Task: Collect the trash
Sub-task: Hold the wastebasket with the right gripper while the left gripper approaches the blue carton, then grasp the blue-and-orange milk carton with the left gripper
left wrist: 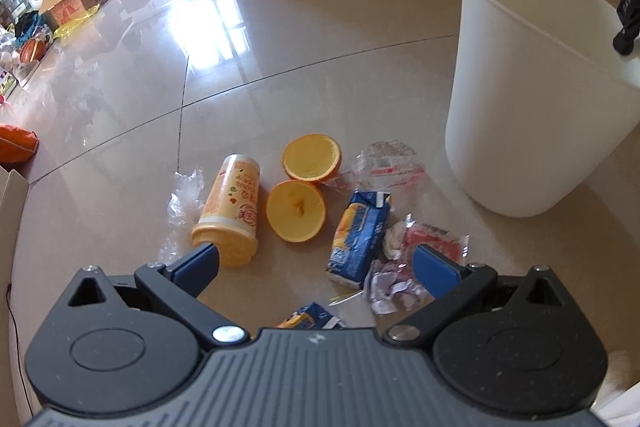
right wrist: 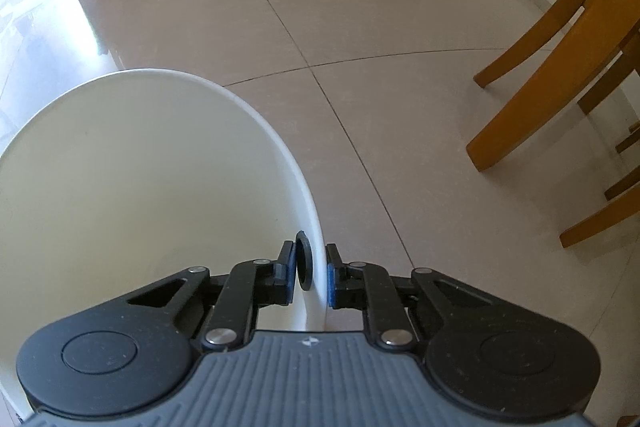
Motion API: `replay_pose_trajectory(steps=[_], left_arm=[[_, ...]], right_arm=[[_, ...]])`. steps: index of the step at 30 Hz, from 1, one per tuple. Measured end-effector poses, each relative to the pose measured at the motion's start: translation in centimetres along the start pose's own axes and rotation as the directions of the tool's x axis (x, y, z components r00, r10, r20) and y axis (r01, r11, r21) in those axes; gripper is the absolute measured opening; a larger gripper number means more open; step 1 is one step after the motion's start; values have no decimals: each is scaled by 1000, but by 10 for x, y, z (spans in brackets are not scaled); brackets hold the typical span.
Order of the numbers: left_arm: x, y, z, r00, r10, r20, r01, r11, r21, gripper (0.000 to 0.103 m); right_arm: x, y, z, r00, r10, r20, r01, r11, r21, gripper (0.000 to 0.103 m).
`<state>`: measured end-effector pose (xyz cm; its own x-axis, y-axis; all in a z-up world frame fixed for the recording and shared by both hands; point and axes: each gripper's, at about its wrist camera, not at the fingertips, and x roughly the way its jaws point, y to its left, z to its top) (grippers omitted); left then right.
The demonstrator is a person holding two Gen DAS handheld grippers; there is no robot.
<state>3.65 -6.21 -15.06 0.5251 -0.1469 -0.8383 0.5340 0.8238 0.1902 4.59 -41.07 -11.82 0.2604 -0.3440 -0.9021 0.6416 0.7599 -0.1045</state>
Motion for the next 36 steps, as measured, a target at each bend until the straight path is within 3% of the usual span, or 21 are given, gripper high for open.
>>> replay_pose_trajectory(steps=[9,15,18,22,24,28,32,34,36], left_arm=[[23,17,-51,997,-72,-27,74,994,77,102],[45,21,-91,993,-62,-97,72,992,103,102],[52,20,-101,997,-37,-72,48,985,167,102],[71,21,-107,999,-17,-45,28,966,258,102],[82,23,-107,998,-40,-43,51,953,297,102],[108,17,-110,998,-43,-45,58,896,439,101],[130,13,-111,994,-60,-89,97,855,509,96],[138,13,-110,994,-51,-101,96,848,521,94],[144,15,-109,991,-50,-120,104,859,501,91]], right_arm=[[-2,6,0,1000,-19,3,19,1000,-4,18],[-3,15,-3,999,-47,13,48,998,-37,19],[-4,17,-3,998,-60,15,61,997,-46,20],[-4,19,-2,997,-75,16,76,995,-58,21],[-4,20,-2,997,-78,15,79,995,-57,21],[-4,18,-1,997,-73,9,73,996,-49,21],[-5,17,0,997,-72,8,72,996,-49,21],[-5,17,0,997,-72,8,72,996,-48,21],[-5,16,0,997,-72,7,73,996,-49,21]])
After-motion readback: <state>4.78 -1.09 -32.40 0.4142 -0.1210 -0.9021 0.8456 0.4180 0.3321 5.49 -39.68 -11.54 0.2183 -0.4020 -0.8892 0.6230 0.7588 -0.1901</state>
